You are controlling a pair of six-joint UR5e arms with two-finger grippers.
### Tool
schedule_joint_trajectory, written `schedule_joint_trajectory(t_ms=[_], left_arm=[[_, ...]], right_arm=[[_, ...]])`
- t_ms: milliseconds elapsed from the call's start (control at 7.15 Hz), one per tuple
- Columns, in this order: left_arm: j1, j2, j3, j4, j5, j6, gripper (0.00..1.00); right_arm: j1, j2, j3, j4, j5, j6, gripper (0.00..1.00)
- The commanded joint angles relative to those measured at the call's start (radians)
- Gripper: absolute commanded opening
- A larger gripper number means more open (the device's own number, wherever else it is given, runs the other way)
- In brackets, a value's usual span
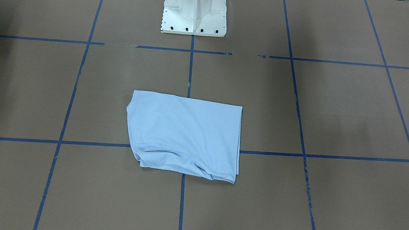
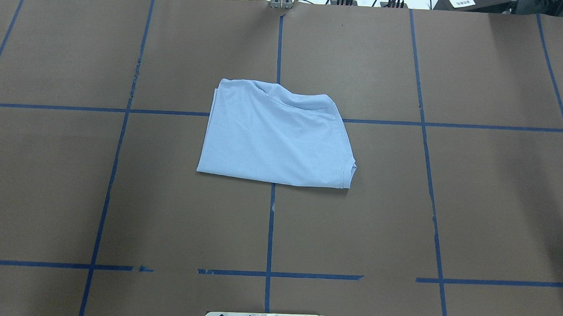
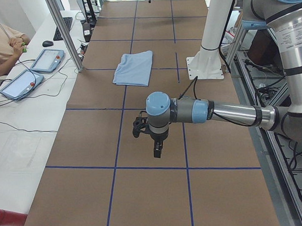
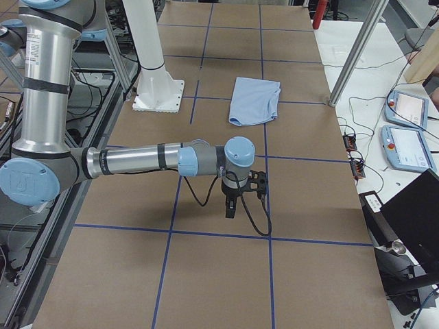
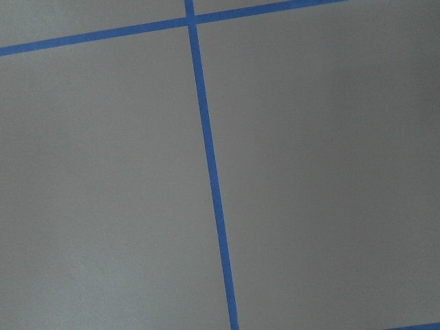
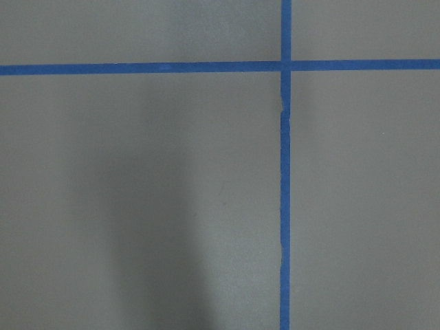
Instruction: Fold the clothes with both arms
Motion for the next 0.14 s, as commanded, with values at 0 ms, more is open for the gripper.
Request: schedule_joint_trajectory(t_ms=[0], left_arm=[[0.000,0.000,0.006,0.002,-0.033,-0.001,1.00]], right_arm=[[0.003,-0.003,0.008,0.003,0.015,0.004,1.00]])
